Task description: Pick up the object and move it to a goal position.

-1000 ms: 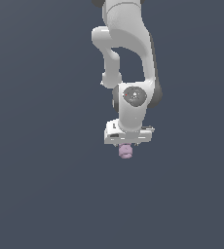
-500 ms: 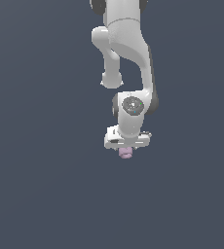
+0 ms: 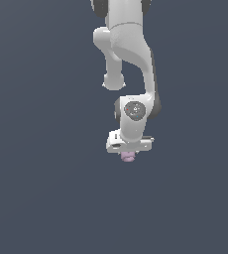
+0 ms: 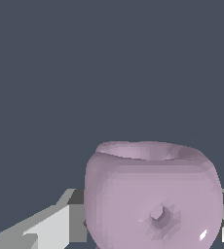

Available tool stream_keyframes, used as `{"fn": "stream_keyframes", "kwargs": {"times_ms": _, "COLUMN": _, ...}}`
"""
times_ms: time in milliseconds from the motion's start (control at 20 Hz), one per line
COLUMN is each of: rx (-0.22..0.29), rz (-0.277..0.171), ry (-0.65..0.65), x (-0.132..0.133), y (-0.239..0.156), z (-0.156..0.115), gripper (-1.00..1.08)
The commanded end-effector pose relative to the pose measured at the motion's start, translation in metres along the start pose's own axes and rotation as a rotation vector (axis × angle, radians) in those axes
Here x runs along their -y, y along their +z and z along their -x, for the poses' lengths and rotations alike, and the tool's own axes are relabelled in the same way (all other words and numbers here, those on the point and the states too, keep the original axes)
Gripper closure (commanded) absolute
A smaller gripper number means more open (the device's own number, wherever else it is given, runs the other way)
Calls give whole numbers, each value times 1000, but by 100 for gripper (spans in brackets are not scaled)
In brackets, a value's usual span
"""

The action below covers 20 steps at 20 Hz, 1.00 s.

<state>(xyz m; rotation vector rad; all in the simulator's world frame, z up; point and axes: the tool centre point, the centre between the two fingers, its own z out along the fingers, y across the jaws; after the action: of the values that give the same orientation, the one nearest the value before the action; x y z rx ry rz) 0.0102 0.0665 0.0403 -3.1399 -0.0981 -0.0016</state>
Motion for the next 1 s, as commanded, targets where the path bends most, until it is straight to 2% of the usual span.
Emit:
{"fn": "stream_keyframes", "kwargs": {"times_ms": 0, "rx": 1, "rz": 0, "ry": 0, "x": 0, "y": 1, "z": 0, "gripper": 108}}
{"fn": "stream_keyframes", "kwargs": {"times_ms": 500, "rx": 0, "rz": 0, "ry": 0, "x": -1, "y": -8, "z": 2, "gripper": 108}}
{"fn": "stream_keyframes", "kwargs": {"times_ms": 950, "rx": 0, "rz": 0, "ry": 0, "x": -3, "y": -53, "z": 15, "gripper": 108}}
